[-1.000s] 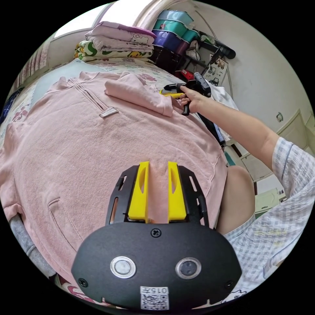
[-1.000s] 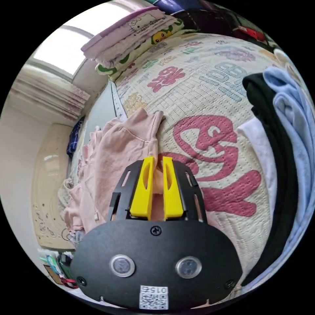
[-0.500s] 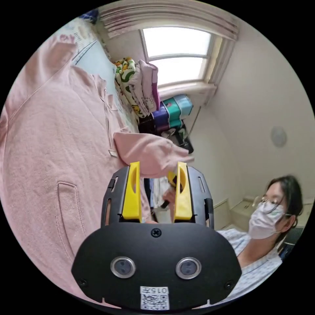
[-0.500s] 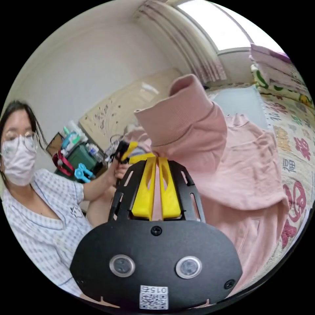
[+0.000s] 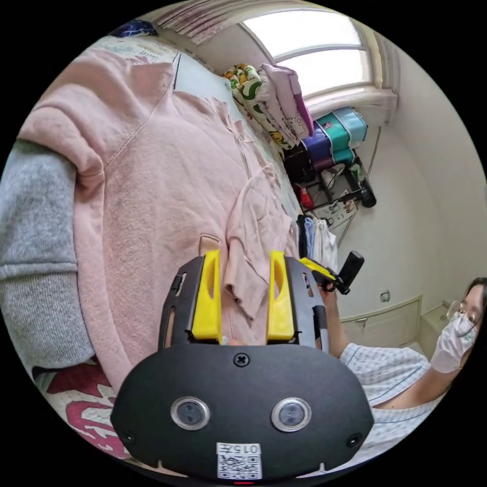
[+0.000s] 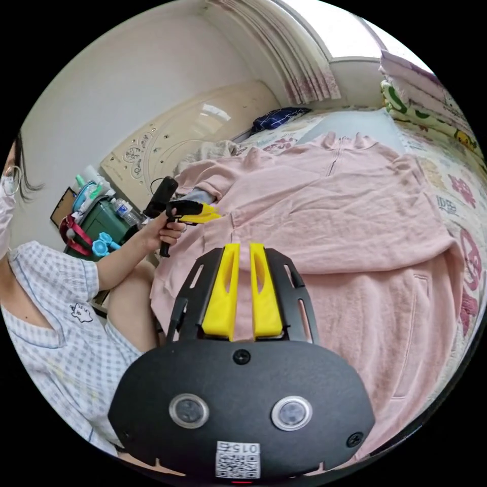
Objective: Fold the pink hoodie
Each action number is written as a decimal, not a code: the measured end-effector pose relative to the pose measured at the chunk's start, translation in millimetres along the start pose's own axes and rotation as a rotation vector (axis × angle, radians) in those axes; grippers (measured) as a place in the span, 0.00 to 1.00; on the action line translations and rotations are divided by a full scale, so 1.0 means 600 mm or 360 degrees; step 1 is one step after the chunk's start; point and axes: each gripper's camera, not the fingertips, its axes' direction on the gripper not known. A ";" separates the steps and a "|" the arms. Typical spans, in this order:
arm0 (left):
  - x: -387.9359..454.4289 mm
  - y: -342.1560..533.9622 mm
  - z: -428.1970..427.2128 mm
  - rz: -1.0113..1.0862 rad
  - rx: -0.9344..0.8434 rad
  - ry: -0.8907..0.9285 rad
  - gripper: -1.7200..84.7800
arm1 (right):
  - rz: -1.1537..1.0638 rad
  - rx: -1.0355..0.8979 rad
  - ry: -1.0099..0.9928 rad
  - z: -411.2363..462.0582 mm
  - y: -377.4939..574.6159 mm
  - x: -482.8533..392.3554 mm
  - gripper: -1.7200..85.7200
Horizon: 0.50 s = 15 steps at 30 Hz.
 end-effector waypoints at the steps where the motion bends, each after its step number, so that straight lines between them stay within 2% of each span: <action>1: 0.017 -0.006 0.012 0.0067 -0.0026 -0.0115 0.13 | -0.0039 -0.0032 0.0072 0.000 -0.005 0.006 0.09; 3: 0.039 -0.013 0.025 0.0141 -0.0046 -0.0218 0.10 | -0.0034 -0.0112 0.0135 0.001 -0.016 0.021 0.09; 6: 0.064 -0.018 0.046 0.0293 -0.0116 -0.0155 0.04 | 0.0042 -0.0052 0.0119 -0.035 -0.028 0.075 0.08; 10: 0.079 -0.015 0.056 0.0337 -0.0120 -0.0165 0.03 | 0.0288 0.0210 -0.0348 -0.132 -0.026 0.211 0.07; 12: 0.077 -0.013 0.054 0.0326 -0.0103 -0.0115 0.03 | 0.0395 0.0298 -0.0425 -0.168 -0.020 0.270 0.07; 15: 0.067 -0.010 0.044 0.0270 -0.0045 0.0001 0.03 | 0.0747 0.0605 -0.0190 -0.252 0.016 0.371 0.08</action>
